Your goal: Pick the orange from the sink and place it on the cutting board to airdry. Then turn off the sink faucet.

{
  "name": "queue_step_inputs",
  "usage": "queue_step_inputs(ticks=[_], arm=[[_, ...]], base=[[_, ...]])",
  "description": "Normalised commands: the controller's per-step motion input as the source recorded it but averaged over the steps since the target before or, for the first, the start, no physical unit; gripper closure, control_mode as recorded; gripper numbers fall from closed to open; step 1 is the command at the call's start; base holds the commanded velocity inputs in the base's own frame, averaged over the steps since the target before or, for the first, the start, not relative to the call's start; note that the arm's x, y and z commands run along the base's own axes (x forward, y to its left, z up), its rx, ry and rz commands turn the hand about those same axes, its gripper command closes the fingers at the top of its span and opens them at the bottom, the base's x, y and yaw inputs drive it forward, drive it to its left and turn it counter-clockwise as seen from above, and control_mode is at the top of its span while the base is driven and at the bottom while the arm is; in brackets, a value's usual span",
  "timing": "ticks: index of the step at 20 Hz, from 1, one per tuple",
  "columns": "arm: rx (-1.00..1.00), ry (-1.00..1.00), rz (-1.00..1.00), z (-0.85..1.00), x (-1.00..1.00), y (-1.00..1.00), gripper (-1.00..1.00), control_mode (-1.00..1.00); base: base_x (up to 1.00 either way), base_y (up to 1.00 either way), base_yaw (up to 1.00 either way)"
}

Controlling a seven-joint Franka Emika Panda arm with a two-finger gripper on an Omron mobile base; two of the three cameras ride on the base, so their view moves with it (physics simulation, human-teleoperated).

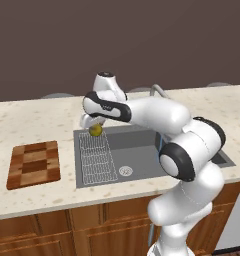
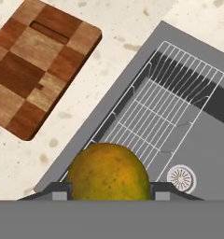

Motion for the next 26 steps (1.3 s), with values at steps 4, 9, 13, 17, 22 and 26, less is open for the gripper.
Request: queue_step_inputs(ticks=[4, 9, 13, 17, 22, 26], arm=[[-0.04, -0.07, 0.10, -0.09, 0.00, 0.41, 1.00, -1.00], [-0.04, -0.06, 0.09, -0.10, 0.00, 0.38, 1.00, -1.00], [-0.01, -0.01, 0.08, -0.03, 0.03, 0.36, 1.00, -1.00], [0.00, 0.00, 0.08, 0.00, 0.06, 0.35, 1.00, -1.00], [0.00, 0.00, 0.08, -0.01, 0.03, 0.33, 1.00, -1.00], [-0.02, -0.01, 0.07, -0.07, 0.00, 0.36, 1.00, -1.00]], base=[[0.00, 0.00, 0.00], [0.00, 0.00, 0.00], [0.00, 0.00, 0.00], [0.00, 0.00, 0.00], [0.00, 0.00, 0.00], [0.00, 0.00, 0.00]])
